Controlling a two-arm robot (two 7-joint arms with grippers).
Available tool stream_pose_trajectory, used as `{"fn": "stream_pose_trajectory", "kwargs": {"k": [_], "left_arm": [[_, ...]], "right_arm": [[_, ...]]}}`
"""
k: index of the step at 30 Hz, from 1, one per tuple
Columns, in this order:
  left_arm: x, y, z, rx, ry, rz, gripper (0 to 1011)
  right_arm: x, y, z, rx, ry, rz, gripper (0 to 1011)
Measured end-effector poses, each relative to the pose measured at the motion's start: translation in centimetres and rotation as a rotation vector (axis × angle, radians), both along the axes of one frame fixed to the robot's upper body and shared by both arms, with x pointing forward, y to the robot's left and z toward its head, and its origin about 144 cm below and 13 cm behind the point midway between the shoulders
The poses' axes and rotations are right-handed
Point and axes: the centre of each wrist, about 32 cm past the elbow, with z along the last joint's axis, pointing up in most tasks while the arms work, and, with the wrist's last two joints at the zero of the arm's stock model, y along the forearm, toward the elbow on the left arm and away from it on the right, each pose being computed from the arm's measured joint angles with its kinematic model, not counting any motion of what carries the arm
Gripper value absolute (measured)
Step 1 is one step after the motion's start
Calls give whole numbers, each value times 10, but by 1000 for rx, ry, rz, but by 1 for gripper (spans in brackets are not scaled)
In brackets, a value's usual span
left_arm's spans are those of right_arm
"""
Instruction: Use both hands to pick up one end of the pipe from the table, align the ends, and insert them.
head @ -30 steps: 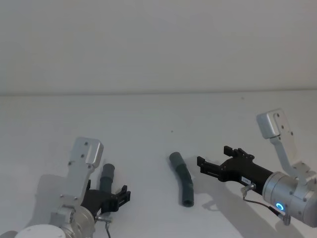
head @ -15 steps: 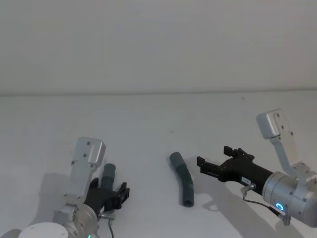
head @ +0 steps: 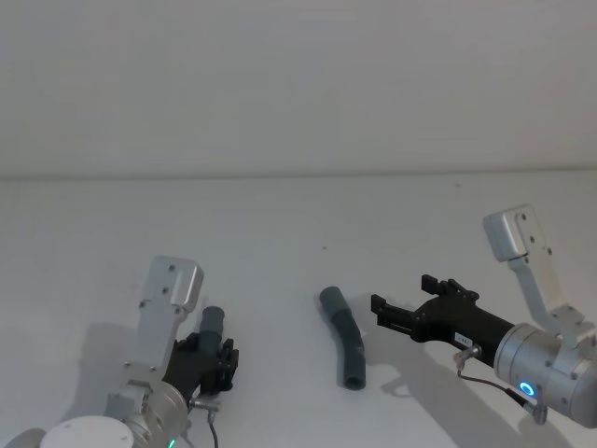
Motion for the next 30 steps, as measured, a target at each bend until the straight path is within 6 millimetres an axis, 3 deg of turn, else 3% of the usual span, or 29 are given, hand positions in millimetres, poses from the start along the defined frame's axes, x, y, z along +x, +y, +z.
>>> {"fn": "stream_pose_trajectory", "kwargs": {"k": [5, 9, 12, 19, 30], "left_arm": [[1, -1, 0, 4, -8, -6, 433], [3, 1, 1, 16, -27, -11, 322], [5, 3, 1, 23, -43, -16, 294], [11, 13, 5, 49, -112, -43, 292], [28, 52, 15, 86, -239, -136, 292]], "right_arm": [[0, 0, 0, 0, 0, 0, 1004], [0, 0, 0, 0, 0, 0, 1004], [0, 0, 0, 0, 0, 0, 1004], [0, 0, 0, 0, 0, 0, 1004], [0, 0, 0, 0, 0, 0, 1004]]}}
